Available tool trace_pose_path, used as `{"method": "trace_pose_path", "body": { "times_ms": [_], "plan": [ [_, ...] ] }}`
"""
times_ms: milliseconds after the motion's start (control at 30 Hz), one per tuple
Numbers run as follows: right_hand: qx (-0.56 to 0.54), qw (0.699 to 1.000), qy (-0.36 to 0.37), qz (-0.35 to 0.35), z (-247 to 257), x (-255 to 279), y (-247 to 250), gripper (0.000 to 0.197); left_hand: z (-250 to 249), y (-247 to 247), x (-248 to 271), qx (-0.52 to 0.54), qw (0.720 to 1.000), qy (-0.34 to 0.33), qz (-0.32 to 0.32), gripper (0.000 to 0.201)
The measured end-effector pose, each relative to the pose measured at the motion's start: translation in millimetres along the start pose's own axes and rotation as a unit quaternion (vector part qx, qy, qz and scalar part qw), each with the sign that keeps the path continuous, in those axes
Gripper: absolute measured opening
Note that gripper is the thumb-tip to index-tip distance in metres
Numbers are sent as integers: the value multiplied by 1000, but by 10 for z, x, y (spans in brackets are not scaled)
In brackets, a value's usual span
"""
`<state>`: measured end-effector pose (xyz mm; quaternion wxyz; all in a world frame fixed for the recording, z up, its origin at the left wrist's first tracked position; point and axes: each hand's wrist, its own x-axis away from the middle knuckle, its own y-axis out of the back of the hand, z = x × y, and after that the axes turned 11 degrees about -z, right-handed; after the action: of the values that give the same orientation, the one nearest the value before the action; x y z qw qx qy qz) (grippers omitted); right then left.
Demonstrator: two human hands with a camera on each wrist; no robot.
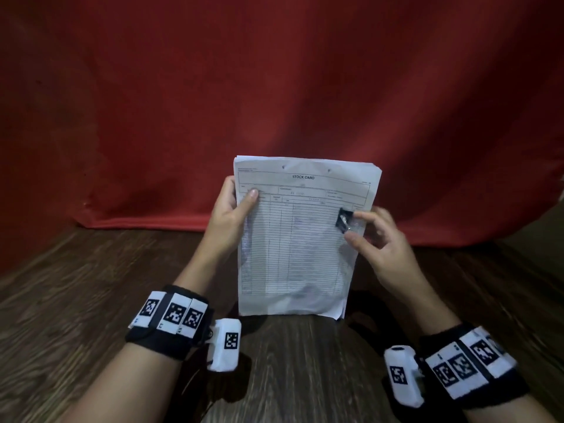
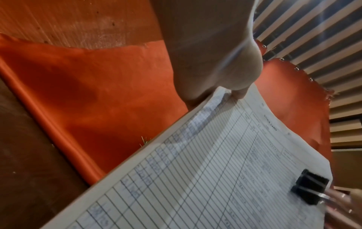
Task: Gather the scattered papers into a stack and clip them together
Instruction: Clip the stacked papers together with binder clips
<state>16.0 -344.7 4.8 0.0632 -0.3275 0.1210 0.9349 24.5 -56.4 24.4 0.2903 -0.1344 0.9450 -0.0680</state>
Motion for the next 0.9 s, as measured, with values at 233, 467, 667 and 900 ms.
{"method": "trace_pose_path", "body": {
  "times_ms": [233,467,667,900],
  "plan": [
    [132,967,214,-31,948,-287,192,40,36,-5,38,2,1000,0,0,11],
    [287,922,230,123,1732,-707,-173,65,64,34,26,-34,999,-34,-9,10],
    [441,830,264,216,1996,-903,-636,37,64,11,28,-55,996,-63,-14,10],
    [490,777,316,237,2064,-1132,-847,14,36,-26,2,-49,997,-58,-24,16]
  ]
}}
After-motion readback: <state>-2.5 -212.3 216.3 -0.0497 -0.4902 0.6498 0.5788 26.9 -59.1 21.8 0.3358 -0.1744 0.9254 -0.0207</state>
